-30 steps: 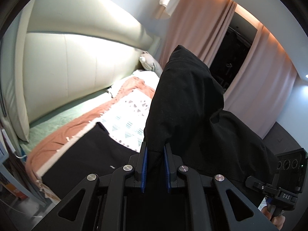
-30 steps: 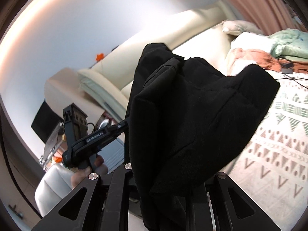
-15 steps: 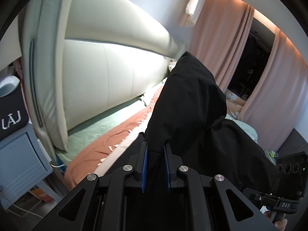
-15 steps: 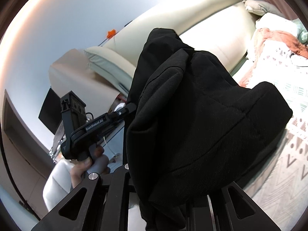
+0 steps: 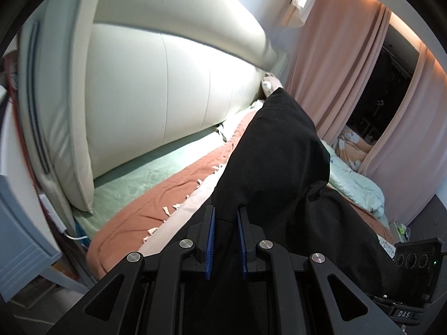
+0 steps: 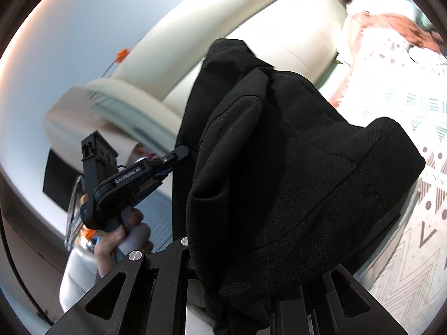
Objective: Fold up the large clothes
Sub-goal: 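Carry the held jacket with both tools toward the bed's pillow end, then lower the jacket onto the bed beside the headboard and open both tools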
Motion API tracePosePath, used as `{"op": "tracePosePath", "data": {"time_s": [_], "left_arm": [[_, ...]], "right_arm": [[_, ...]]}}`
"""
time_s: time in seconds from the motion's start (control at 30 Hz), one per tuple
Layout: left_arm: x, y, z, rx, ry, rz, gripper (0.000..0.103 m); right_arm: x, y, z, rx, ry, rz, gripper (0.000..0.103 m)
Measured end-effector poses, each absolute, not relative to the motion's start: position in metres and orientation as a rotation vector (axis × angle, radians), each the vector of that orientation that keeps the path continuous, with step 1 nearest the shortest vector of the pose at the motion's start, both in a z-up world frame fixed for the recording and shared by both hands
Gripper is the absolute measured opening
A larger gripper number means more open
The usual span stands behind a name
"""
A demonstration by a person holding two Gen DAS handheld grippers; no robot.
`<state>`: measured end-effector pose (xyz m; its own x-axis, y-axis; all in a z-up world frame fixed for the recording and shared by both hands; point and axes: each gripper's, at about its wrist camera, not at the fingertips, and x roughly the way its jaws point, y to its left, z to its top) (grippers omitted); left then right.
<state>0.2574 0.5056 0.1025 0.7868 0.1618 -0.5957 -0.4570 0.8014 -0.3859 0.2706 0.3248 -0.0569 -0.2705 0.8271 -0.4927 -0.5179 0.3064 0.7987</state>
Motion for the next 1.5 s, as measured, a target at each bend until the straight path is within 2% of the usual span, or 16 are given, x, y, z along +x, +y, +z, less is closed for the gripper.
{"op": "tracePosePath", "data": {"time_s": [0.3, 0.53, 0.6, 0.63, 0.67, 0.7, 0.77, 0.83, 1.13, 1.33, 1.4, 1.43, 1.47, 1.5], "left_arm": [[0.325, 0.527, 0.053, -0.565, 0.64, 0.365, 0.014], [0.309, 0.54, 0.034, -0.62, 0.67, 0.41, 0.016], [0.289, 0.537, 0.026, -0.615, 0.69, 0.434, 0.022], [0.277, 0.534, 0.021, -0.623, 0.693, 0.446, 0.033], [0.264, 0.532, 0.016, -0.636, 0.694, 0.456, 0.049], [0.251, 0.529, 0.012, -0.65, 0.682, 0.464, 0.057], [0.222, 0.524, 0.005, -0.686, 0.643, 0.465, 0.078], [0.199, 0.52, 0.004, -0.73, 0.609, 0.456, 0.083], [0.138, 0.508, -0.029, -0.927, 0.561, 0.537, 0.084], [0.136, 0.494, -0.068, -1.041, 0.551, 0.524, 0.084], [0.15, 0.489, -0.079, -1.049, 0.575, 0.492, 0.07], [0.157, 0.488, -0.083, -1.045, 0.59, 0.478, 0.048], [0.162, 0.487, -0.085, -1.044, 0.6, 0.473, 0.041], [0.164, 0.487, -0.086, -1.044, 0.603, 0.482, 0.041]], "right_arm": [[0.311, 0.316, -0.129, 0.328, 1.371, 1.205, 0.017], [0.323, 0.294, -0.195, 0.36, 1.462, 1.087, 0.016], [0.323, 0.292, -0.201, 0.36, 1.469, 1.077, 0.016], [0.322, 0.291, -0.202, 0.362, 1.47, 1.073, 0.016], [0.32, 0.291, -0.201, 0.36, 1.469, 1.071, 0.016], [0.318, 0.29, -0.199, 0.353, 1.465, 1.07, 0.016], [0.316, 0.292, -0.196, 0.34, 1.463, 1.067, 0.016], [0.32, 0.291, -0.197, 0.328, 1.465, 1.063, 0.016], [0.323, 0.304, -0.198, 0.273, 1.47, 1.048, 0.016], [0.325, 0.306, -0.199, 0.254, 1.451, 1.06, 0.016], [0.327, 0.308, -0.197, 0.246, 1.451, 1.063, 0.016], [0.329, 0.31, -0.196, 0.237, 1.447, 1.07, 0.016], [0.33, 0.313, -0.193, 0.226, 1.441, 1.08, 0.016], [0.331, 0.314, -0.192, 0.22, 1.437, 1.084, 0.016]]}}
